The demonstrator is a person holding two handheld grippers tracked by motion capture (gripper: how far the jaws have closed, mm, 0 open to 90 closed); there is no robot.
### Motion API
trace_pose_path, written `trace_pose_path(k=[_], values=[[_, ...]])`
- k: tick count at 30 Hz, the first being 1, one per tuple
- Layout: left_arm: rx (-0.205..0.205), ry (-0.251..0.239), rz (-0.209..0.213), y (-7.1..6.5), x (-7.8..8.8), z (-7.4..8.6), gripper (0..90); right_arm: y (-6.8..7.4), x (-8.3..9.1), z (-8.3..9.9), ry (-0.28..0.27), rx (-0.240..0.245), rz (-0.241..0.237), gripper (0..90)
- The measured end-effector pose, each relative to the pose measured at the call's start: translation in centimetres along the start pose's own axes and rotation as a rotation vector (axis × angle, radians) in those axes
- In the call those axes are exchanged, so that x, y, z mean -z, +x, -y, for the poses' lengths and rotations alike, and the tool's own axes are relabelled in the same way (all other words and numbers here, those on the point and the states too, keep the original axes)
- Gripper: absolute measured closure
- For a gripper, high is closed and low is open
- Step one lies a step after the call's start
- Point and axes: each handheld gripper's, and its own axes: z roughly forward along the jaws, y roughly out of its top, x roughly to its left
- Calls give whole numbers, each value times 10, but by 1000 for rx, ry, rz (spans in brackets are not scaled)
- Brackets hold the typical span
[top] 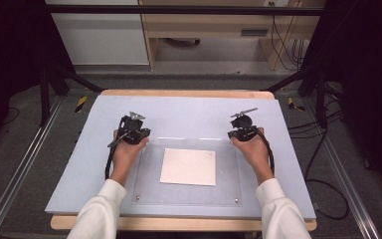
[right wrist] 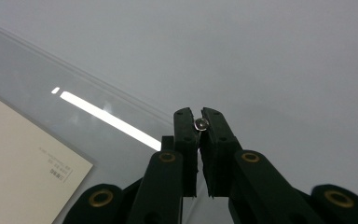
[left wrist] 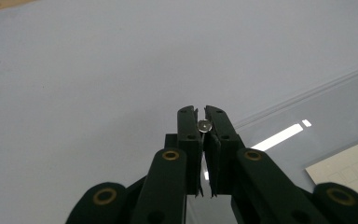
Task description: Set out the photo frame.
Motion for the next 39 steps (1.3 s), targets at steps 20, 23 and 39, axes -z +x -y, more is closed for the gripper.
trace_pose_path(k=[20,23,39], values=[[13,103,33,6,-4,-14,847,-5,-3,-5,26,-25,-29,856],[15,118,38,8,-5,-17,847,-8,-5,-6,30,-32,-41,857],[36,169,73,14,-9,-25,848,-16,-7,-9,35,-64,-102,845]])
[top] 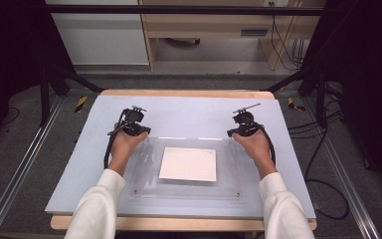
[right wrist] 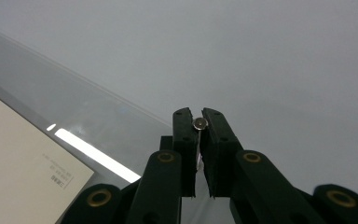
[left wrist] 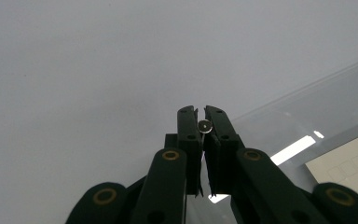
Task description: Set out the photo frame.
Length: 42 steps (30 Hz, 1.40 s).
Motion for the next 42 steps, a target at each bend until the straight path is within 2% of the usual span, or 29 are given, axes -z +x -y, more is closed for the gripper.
trace_pose_path(k=[5,12,19,24,27,28,31,34,36,37,39,42], values=[[9,28,8,2,-1,-5,848,-6,-2,-1,-13,-26,-43,836],[9,31,12,4,-2,-6,849,-5,-1,2,-32,5,-24,834],[23,32,11,4,-2,-7,850,-5,-1,3,-44,13,-12,796],[26,46,14,6,-3,-9,850,-3,0,3,-49,29,16,762],[29,48,14,7,-4,-11,850,-2,5,6,-88,22,12,700],[33,41,12,7,-4,-11,850,-2,8,8,-95,29,6,682],[31,45,9,7,-4,-11,850,0,17,15,-107,51,39,621],[29,48,9,7,-4,-12,850,6,36,29,-164,96,68,535],[30,49,7,6,-4,-11,850,12,48,40,-189,143,105,458],[28,50,8,6,-4,-11,850,16,54,47,-218,162,113,431],[22,57,10,6,-3,-11,850,24,65,62,-267,213,106,331],[27,58,8,6,-4,-12,850,35,77,83,-315,260,85,239]])
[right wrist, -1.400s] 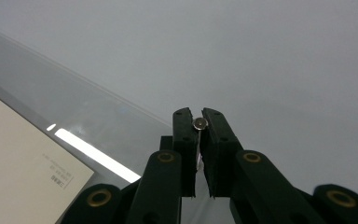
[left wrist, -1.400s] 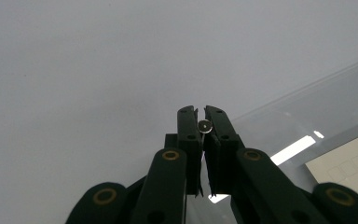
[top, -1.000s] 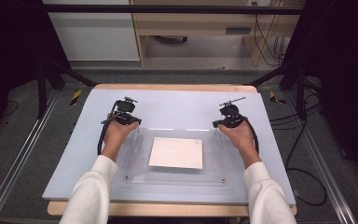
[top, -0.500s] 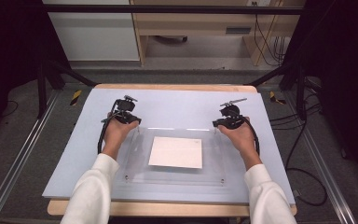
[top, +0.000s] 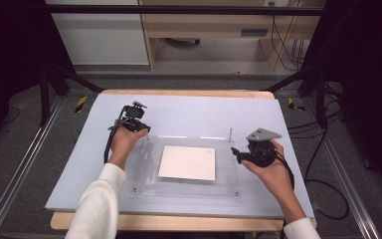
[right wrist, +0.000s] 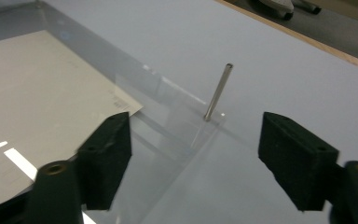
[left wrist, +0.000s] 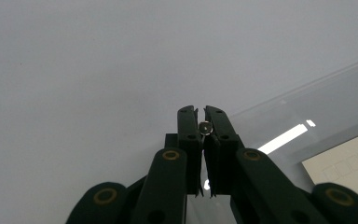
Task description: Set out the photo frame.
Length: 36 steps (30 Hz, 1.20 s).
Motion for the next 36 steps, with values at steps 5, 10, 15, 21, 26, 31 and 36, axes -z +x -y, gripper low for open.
trace_pose_path(k=[5,10,15,21,26,31,36], values=[[-1,8,-1,0,0,-1,850,23,26,25,-54,27,-40,111],[-1,11,-2,0,0,-1,850,43,44,49,-87,82,-74,99],[-2,11,1,0,0,-1,849,63,56,62,-74,153,-100,110],[-3,14,1,1,0,-1,849,77,60,77,-44,229,-125,130],[-2,15,6,1,0,-1,850,81,55,83,-10,296,-128,157],[-2,14,7,1,0,-1,849,84,49,87,30,352,-97,195],[-2,15,7,2,0,-1,849,84,45,90,41,385,-68,249]])
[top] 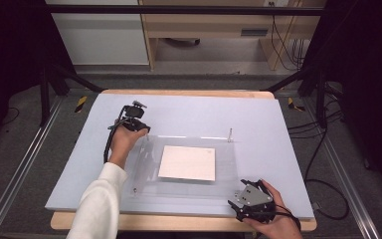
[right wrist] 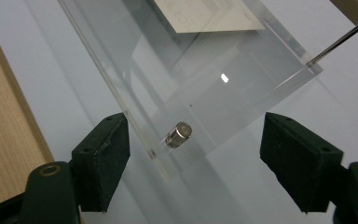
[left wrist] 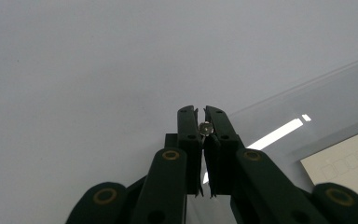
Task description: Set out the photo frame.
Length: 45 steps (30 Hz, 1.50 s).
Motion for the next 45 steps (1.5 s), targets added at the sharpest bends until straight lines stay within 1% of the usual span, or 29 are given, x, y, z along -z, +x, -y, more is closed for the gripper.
trace_pose_path(k=[1,8,11,12,15,17,18,20,21,25,27,28,33,38,39,40,41,43,44,45], values=[[0,0,0,0,0,0,849,0,-1,0,0,-3,7,255],[-1,0,0,0,0,0,849,2,-3,0,0,33,18,292],[-2,0,0,0,0,0,849,3,-5,0,-7,37,20,310],[-1,0,2,0,0,0,849,3,-5,-1,-8,45,23,325],[3,-5,6,1,0,0,849,4,-4,-3,-29,55,27,359],[2,-5,8,1,0,0,848,5,-4,-4,-33,64,29,373],[-4,-3,8,1,0,0,849,6,-4,-4,-30,63,31,376],[-5,-3,12,2,0,0,848,7,-5,-5,-25,68,37,379],[-4,-5,11,2,0,0,848,7,-6,-5,-26,78,40,384],[-5,-6,9,1,0,0,848,9,-6,-7,-30,90,41,403],[-6,-8,8,1,0,0,848,10,-5,-8,-31,87,43,418],[-6,-10,10,1,0,1,848,9,-4,-9,-36,98,45,425],[-9,-26,7,1,-1,2,847,10,-3,-12,-38,109,48,449],[-18,-38,6,1,-1,4,845,11,-2,-15,-35,110,53,464],[-26,-35,5,1,0,4,844,11,-2,-16,-32,103,54,466],[-29,-41,3,1,0,4,842,11,-1,-16,-34,102,54,468],[-34,-50,-12,0,0,5,834,11,-1,-16,-36,103,54,471],[-36,-77,-29,0,2,8,764,10,0,-18,-40,104,57,479],[-27,-101,-26,1,3,10,733,10,1,-18,-40,95,60,481],[-29,-117,-27,2,6,12,704,9,1,-19,-44,96,59,483]])
